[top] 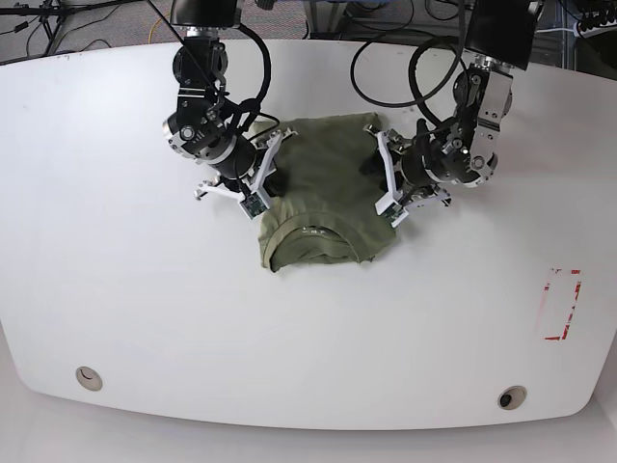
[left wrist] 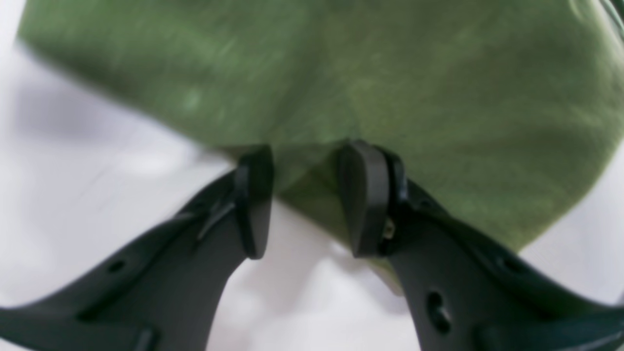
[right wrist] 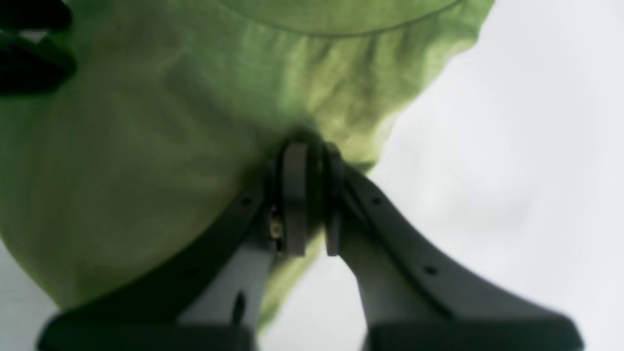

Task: Fold the T-shirt properly
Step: 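Hold the bundle with both grippers and square it into a neat rectangle, then release the right gripper and grasp the collar end with the left gripper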

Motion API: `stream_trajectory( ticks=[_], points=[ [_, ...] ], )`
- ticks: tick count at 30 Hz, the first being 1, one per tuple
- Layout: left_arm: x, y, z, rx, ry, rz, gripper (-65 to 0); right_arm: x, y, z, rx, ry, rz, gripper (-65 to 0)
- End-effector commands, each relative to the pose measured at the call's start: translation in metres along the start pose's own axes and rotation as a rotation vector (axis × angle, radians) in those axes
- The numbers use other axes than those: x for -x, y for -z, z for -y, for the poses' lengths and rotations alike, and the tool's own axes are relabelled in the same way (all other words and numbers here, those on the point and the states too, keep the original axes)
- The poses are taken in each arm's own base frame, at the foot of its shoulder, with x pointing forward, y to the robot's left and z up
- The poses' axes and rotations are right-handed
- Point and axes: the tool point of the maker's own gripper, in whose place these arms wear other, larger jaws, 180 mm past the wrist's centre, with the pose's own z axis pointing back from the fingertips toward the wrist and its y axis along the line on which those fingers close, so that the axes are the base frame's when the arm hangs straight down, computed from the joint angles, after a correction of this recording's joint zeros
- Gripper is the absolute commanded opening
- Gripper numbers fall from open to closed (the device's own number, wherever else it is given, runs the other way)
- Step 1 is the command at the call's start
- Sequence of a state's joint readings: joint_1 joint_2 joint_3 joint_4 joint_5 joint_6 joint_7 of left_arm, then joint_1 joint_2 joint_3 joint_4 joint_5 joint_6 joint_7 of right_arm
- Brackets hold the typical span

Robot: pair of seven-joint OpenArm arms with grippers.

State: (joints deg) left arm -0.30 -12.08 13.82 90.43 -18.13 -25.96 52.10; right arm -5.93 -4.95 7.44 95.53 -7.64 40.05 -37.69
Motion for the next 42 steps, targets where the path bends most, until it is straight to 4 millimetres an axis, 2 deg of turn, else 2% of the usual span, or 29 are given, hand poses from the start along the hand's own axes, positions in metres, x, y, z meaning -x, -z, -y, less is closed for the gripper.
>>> stream_trajectory(
  ticks=[1, 8, 17, 20, 25, 27, 30, 33, 37, 42],
  points=[
    [-0.019, -0.013, -0.012, -0.045, 0.023, 0.052, -41.1, -0.017, -0.003, 0.003, 0.005, -0.002, 0.058, -59.9],
    [-0.044, -0.035, -0.021, -0.093, 0.045, 0.136, -41.1, -0.028, -0.011, 0.007, 0.030, -0.025, 0.078, -59.9],
    [-0.066, -0.061, -0.038, -0.164, 0.033, 0.229, -41.0, -0.055, -0.037, 0.021, 0.106, -0.087, 0.101, -59.9],
    [-0.076, -0.067, -0.039, -0.178, 0.004, 0.272, -40.8, -0.065, -0.045, 0.024, 0.127, -0.103, 0.123, -59.9],
    [-0.085, -0.071, -0.034, -0.178, -0.008, 0.309, -40.1, -0.064, -0.049, 0.026, 0.143, -0.111, 0.101, -59.9],
    [-0.086, -0.071, -0.033, -0.178, -0.009, 0.311, -37.1, -0.064, -0.049, 0.027, 0.144, -0.113, 0.099, -59.9],
    [-0.091, -0.069, -0.027, -0.163, -0.024, 0.330, -27.6, -0.064, -0.049, 0.027, 0.144, -0.113, 0.099, -59.9],
    [-0.096, -0.067, -0.023, -0.159, -0.068, 0.349, -21.9, -0.064, -0.049, 0.027, 0.145, -0.113, 0.095, -59.9],
    [-0.102, -0.063, -0.023, -0.173, -0.163, 0.365, -20.4, -0.063, -0.049, 0.027, 0.145, -0.113, 0.093, -59.9],
    [-0.116, -0.057, -0.012, -0.168, -0.220, 0.376, -20.3, -0.062, -0.048, 0.027, 0.146, -0.113, 0.089, -59.9]
  ],
)
